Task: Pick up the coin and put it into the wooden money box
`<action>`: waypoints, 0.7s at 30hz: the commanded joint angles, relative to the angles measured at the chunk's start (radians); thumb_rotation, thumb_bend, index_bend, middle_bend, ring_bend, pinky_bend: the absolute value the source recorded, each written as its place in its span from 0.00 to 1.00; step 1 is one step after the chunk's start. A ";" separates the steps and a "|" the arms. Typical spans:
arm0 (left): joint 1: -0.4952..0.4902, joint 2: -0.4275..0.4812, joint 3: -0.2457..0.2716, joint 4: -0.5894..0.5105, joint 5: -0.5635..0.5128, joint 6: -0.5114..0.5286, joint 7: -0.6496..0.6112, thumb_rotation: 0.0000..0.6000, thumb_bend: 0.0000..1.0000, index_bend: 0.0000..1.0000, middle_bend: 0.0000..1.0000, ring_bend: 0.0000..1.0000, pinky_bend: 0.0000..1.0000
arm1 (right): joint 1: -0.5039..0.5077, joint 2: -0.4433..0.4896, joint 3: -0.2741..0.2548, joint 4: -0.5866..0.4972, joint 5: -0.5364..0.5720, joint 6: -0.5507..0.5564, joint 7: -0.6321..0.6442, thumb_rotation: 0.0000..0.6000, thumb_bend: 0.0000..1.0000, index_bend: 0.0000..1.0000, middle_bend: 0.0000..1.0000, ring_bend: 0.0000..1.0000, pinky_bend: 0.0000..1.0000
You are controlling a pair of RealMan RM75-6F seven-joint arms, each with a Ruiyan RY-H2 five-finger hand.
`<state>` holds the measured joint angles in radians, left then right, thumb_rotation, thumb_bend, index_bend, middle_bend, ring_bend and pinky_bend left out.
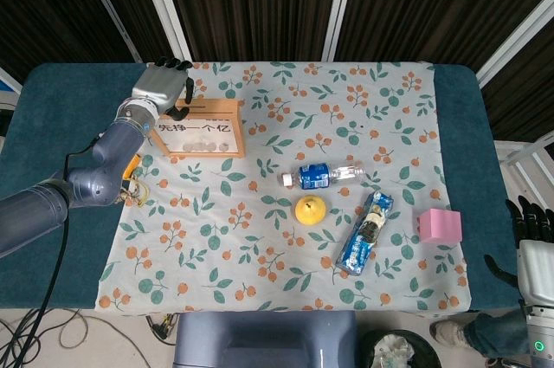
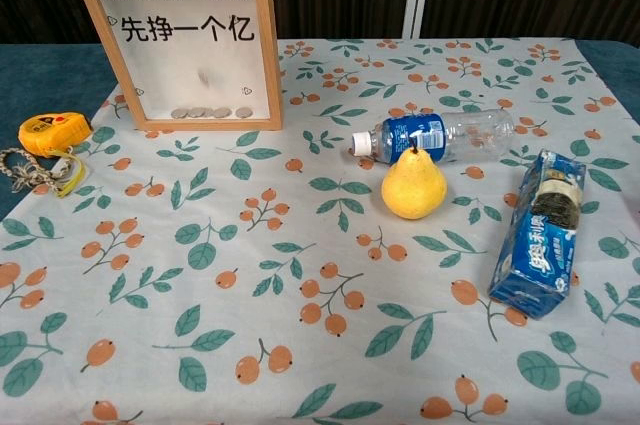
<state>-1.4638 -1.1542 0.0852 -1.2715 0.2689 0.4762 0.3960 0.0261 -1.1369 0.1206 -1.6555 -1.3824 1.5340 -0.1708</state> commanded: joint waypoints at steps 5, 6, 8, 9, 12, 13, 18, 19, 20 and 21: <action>-0.006 0.001 0.009 -0.002 0.003 0.002 -0.004 1.00 0.35 0.45 0.06 0.00 0.00 | 0.000 0.000 0.000 0.000 0.001 0.000 -0.001 1.00 0.30 0.08 0.00 0.00 0.00; -0.007 0.012 -0.001 -0.013 0.010 0.015 -0.011 1.00 0.35 0.45 0.06 0.00 0.00 | -0.001 0.000 0.001 -0.001 0.004 -0.001 -0.003 1.00 0.30 0.08 0.00 0.00 0.00; -0.002 0.034 -0.022 -0.041 0.024 0.044 -0.028 1.00 0.35 0.45 0.06 0.00 0.00 | -0.001 0.000 0.001 -0.002 0.006 -0.002 -0.004 1.00 0.30 0.08 0.00 0.00 0.00; 0.006 0.055 -0.041 -0.070 0.042 0.079 -0.042 1.00 0.35 0.46 0.06 0.00 0.00 | 0.000 0.000 0.001 -0.003 0.007 -0.003 -0.004 1.00 0.30 0.08 0.00 0.00 0.00; 0.038 0.108 -0.081 -0.149 0.110 0.151 -0.075 1.00 0.36 0.48 0.07 0.00 0.00 | -0.001 0.001 0.001 -0.003 0.009 -0.004 -0.001 1.00 0.30 0.08 0.00 0.00 0.00; 0.058 0.132 -0.099 -0.186 0.138 0.188 -0.094 1.00 0.38 0.49 0.08 0.00 0.00 | -0.001 0.001 0.001 -0.004 0.010 -0.005 0.000 1.00 0.30 0.08 0.00 0.00 0.00; 0.173 0.239 -0.137 -0.360 0.305 0.354 -0.160 1.00 0.42 0.48 0.09 0.00 0.00 | -0.001 0.002 0.003 -0.004 0.012 -0.004 0.004 1.00 0.30 0.08 0.00 0.00 0.00; 0.201 0.258 -0.137 -0.392 0.339 0.382 -0.170 1.00 0.42 0.47 0.08 0.00 0.00 | -0.002 0.001 0.004 -0.004 0.011 -0.002 0.004 1.00 0.30 0.08 0.00 0.00 0.00; 0.247 0.288 -0.115 -0.446 0.379 0.425 -0.170 1.00 0.42 0.44 0.08 0.00 0.00 | -0.001 0.000 0.004 -0.003 0.005 0.002 0.003 1.00 0.30 0.08 0.00 0.00 0.00; 0.286 0.308 -0.103 -0.492 0.424 0.471 -0.173 1.00 0.42 0.41 0.07 0.00 0.00 | -0.001 -0.001 0.003 -0.001 0.001 0.004 0.002 1.00 0.30 0.08 0.00 0.00 0.00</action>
<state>-1.2895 -0.9296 -0.0281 -1.6363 0.5790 0.8260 0.2558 0.0249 -1.1367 0.1239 -1.6580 -1.3778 1.5354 -0.1676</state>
